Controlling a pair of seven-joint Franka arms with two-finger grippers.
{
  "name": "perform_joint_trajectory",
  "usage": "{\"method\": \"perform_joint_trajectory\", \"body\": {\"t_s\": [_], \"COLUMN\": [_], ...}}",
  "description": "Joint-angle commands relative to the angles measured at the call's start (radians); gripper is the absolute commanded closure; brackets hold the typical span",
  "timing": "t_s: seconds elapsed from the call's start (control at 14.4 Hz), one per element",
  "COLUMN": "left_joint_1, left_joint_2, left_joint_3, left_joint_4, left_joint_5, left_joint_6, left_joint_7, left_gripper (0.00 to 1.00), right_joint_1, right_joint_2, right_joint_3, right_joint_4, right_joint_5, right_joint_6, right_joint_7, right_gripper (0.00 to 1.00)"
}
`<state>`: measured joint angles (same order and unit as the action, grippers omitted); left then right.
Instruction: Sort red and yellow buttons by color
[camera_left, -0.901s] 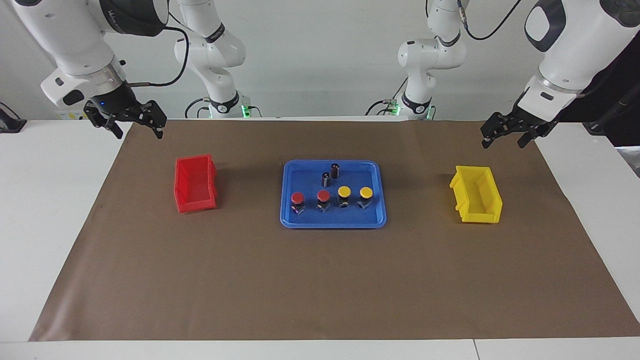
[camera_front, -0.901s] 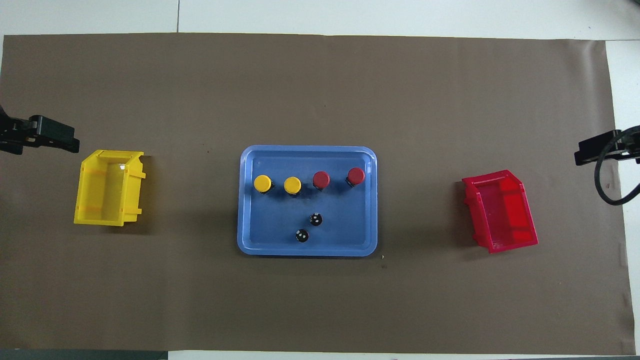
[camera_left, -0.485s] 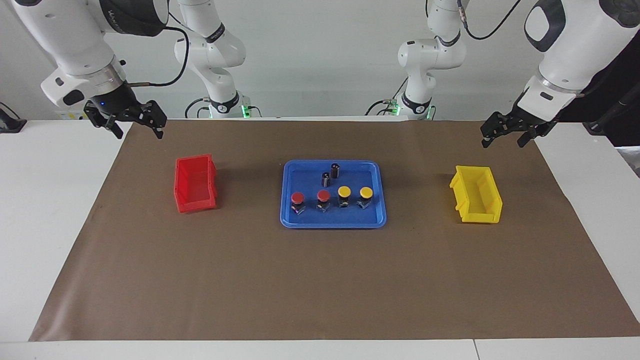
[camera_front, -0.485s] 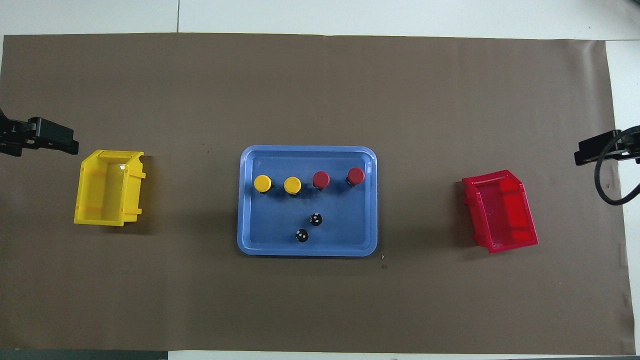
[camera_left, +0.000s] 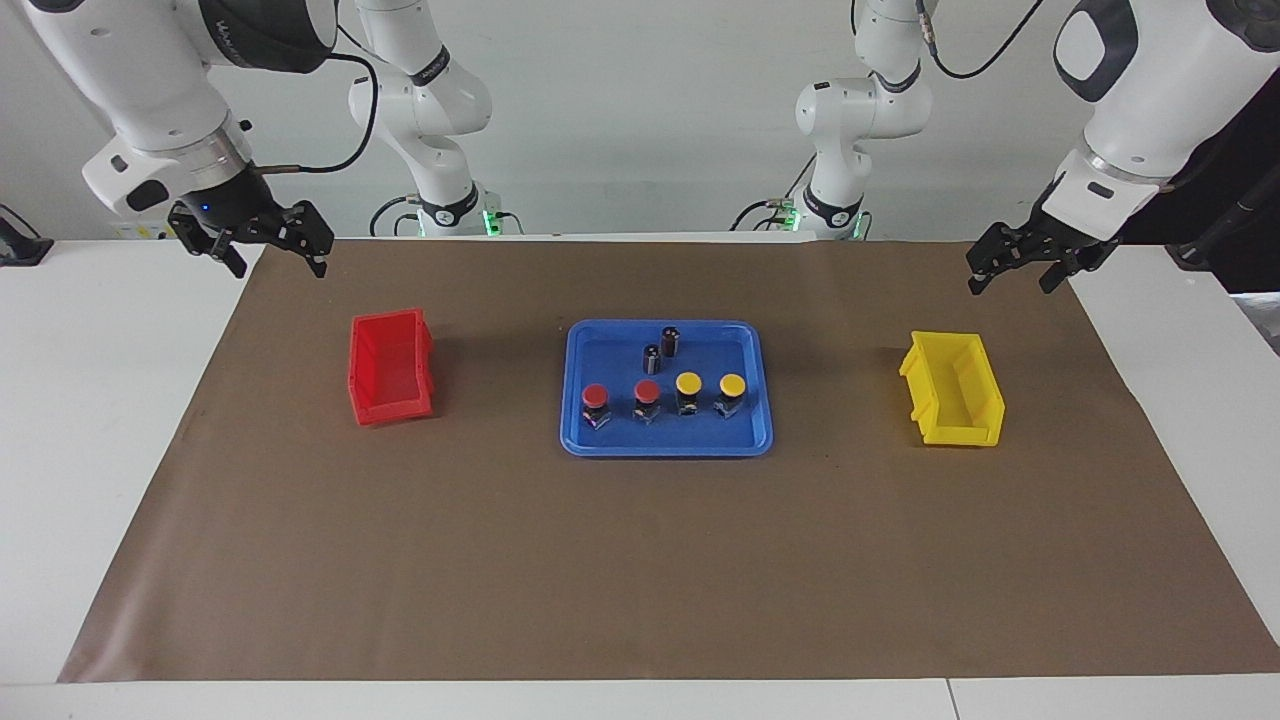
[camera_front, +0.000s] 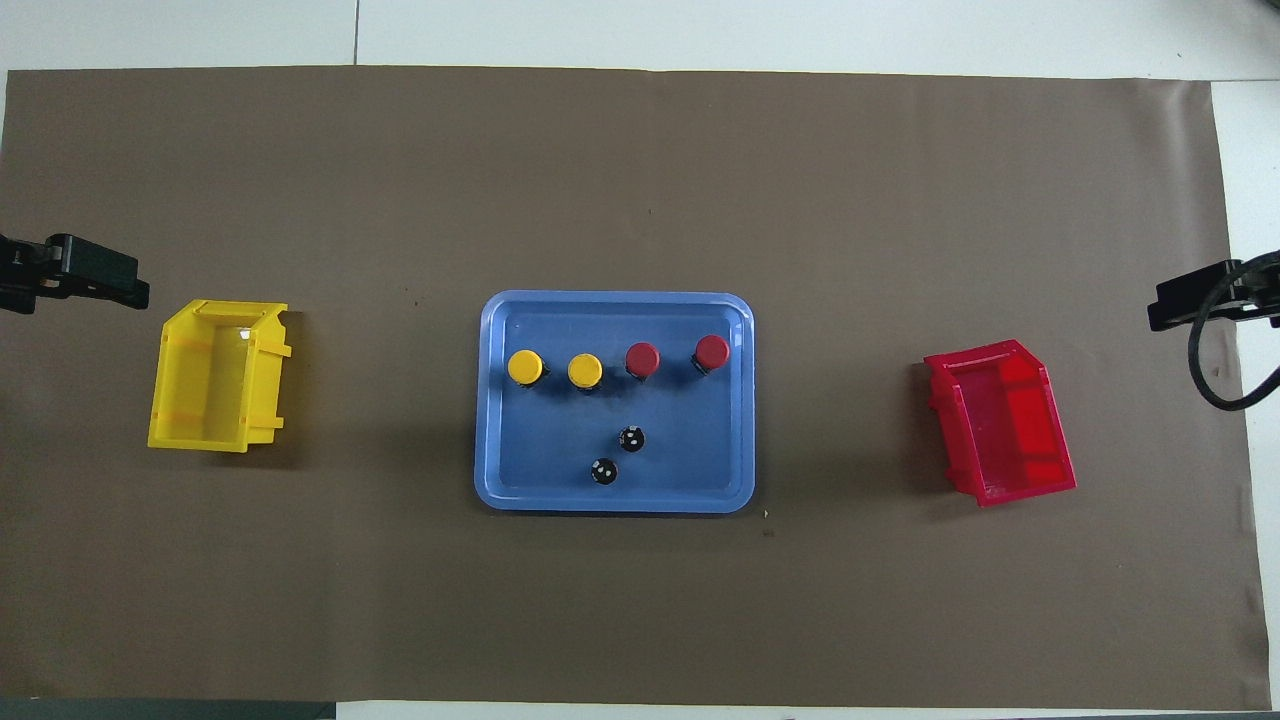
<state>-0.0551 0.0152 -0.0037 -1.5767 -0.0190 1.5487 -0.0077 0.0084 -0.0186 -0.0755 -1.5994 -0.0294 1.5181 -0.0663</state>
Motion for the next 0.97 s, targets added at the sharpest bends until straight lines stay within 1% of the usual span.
{"method": "perform_joint_trajectory", "body": {"t_s": [0.0, 0.21, 0.28, 0.35, 0.42, 0.49, 0.55, 0.62, 0.76, 0.83, 0.9], "left_joint_1": [0.029, 0.018, 0.009, 0.005, 0.004, 0.003, 0.003, 0.001, 0.004, 0.006, 0.012], "left_joint_2": [-0.029, -0.035, -0.037, -0.041, -0.049, -0.054, -0.052, -0.049, -0.040, -0.041, -0.041], "left_joint_3": [0.002, 0.002, -0.001, -0.002, -0.005, -0.007, -0.009, -0.009, -0.009, -0.009, -0.010], "left_joint_4": [-0.041, -0.048, -0.052, -0.055, -0.055, -0.057, -0.054, -0.049, -0.039, -0.051, -0.060], "left_joint_5": [0.017, 0.014, 0.016, 0.017, 0.017, 0.017, 0.016, 0.010, -0.006, -0.004, -0.006], "left_joint_6": [-0.002, -0.007, -0.010, -0.024, -0.033, -0.038, -0.029, -0.019, 0.010, 0.024, 0.040], "left_joint_7": [0.041, 0.034, 0.032, 0.032, 0.034, 0.032, 0.029, 0.026, 0.023, 0.028, 0.031], "left_gripper": [0.00, 0.00, 0.00, 0.00, 0.00, 0.00, 0.00, 0.00, 0.00, 0.00, 0.00], "right_joint_1": [-0.013, -0.010, -0.002, 0.007, 0.057, 0.103, 0.148, 0.207, 0.298, 0.348, 0.388], "right_joint_2": [-0.017, -0.003, 0.002, 0.053, 0.136, 0.210, 0.262, 0.288, 0.336, 0.362, 0.374], "right_joint_3": [0.000, 0.002, 0.002, 0.006, 0.019, 0.019, 0.022, 0.025, 0.025, 0.023, 0.023], "right_joint_4": [-0.019, -0.011, 0.013, 0.076, 0.190, 0.296, 0.353, 0.363, 0.360, 0.360, 0.336], "right_joint_5": [0.011, 0.026, 0.041, 0.045, 0.043, 0.043, 0.046, 0.048, 0.066, 0.066, 0.069], "right_joint_6": [0.013, 0.028, 0.022, -0.016, -0.080, -0.108, -0.104, -0.066, 0.058, 0.107, 0.175], "right_joint_7": [-0.016, -0.015, -0.007, 0.019, 0.096, 0.159, 0.212, 0.288, 0.451, 0.498, 0.543], "right_gripper": [0.00, 0.00, 0.00, 0.00, 0.00, 0.00, 0.00, 0.00, 0.00, 0.00, 0.00]}}
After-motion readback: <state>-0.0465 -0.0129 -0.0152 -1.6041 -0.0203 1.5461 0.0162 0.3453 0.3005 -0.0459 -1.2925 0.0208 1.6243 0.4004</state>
